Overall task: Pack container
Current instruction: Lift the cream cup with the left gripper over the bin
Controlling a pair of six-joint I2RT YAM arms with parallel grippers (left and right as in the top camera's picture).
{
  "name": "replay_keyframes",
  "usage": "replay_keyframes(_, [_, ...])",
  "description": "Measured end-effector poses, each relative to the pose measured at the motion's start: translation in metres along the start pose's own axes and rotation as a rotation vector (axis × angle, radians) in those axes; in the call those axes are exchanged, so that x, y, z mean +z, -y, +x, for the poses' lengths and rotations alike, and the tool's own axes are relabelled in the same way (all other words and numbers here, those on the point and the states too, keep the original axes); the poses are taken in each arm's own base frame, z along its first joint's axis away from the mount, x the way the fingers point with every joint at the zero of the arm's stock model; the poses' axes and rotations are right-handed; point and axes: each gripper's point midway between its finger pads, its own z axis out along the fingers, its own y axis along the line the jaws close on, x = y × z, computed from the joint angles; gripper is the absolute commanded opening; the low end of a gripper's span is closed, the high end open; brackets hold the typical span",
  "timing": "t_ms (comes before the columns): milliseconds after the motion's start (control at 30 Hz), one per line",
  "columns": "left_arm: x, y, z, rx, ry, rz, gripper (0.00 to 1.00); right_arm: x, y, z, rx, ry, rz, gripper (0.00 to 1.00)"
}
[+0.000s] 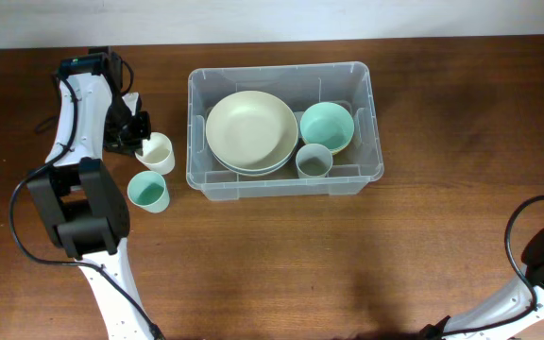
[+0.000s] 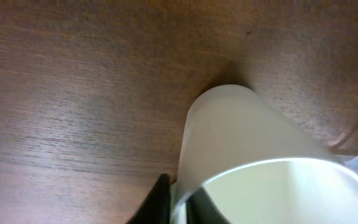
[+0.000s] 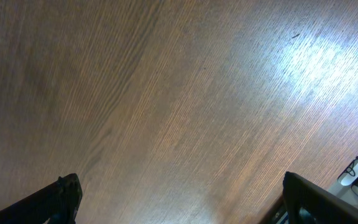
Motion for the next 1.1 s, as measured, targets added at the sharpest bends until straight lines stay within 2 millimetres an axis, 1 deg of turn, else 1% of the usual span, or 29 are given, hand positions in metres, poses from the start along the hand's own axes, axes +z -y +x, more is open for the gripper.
replay_keyframes(200, [-0.003,0.000,-0.003,-0.005,0.012,0.002,0.01,0.000,0.000,0.000,0.000,0.000,0.000,0.99])
replay_keyframes(267, [-0.010,-0.001,-0.008,-0.007,0.038,-0.001,0.01,0.000,0.000,0.000,0.000,0.000,0.000,0.99])
replay_keyframes(333, [-0.025,-0.003,-0.017,-0.012,0.082,0.000,0.01,0.000,0.000,0.000,0.000,0.000,0.000,0.99])
replay_keyframes(467, [-0.068,-0.014,-0.032,-0.034,0.186,-0.001,0.01,0.000,0.000,0.000,0.000,0.000,0.000,0.99])
replay_keyframes(500, [-0.080,-0.017,-0.034,-0.041,0.211,-0.003,0.01,0.000,0.000,0.000,0.000,0.000,0.000,0.99])
replay_keyframes(533, [-0.097,-0.021,-0.035,-0.049,0.243,-0.004,0.01,0.000,0.000,0.000,0.000,0.000,0.000,0.99])
replay_keyframes(567, [-0.107,-0.024,-0.036,-0.055,0.266,-0.005,0.01,0.000,0.000,0.000,0.000,0.000,0.000,0.99])
replay_keyframes(667, [-0.148,-0.030,-0.031,-0.069,0.341,0.003,0.01,0.000,0.000,0.000,0.000,0.000,0.000,0.99])
replay_keyframes(733, [-0.173,-0.026,-0.025,-0.067,0.390,0.027,0.01,0.000,0.000,0.000,0.000,0.000,0.000,0.99])
replay_keyframes(833, [-0.212,-0.011,-0.018,-0.038,0.494,0.087,0.01,0.000,0.000,0.000,0.000,0.000,0.000,0.99])
replay_keyframes(933, [-0.244,0.015,-0.004,0.023,0.566,0.158,0.01,0.000,0.000,0.000,0.000,0.000,0.000,0.99])
replay_keyframes(1000, [-0.261,0.040,0.007,0.086,0.601,0.215,0.01,0.000,0.000,0.000,0.000,0.000,0.000,0.99])
replay_keyframes(1067, [-0.274,0.074,0.018,0.176,0.621,0.283,0.01,0.000,0.000,0.000,0.000,0.000,0.000,0.99])
replay_keyframes(1100, [-0.277,0.090,0.023,0.216,0.623,0.309,0.01,0.000,0.000,0.000,0.000,0.000,0.000,0.99])
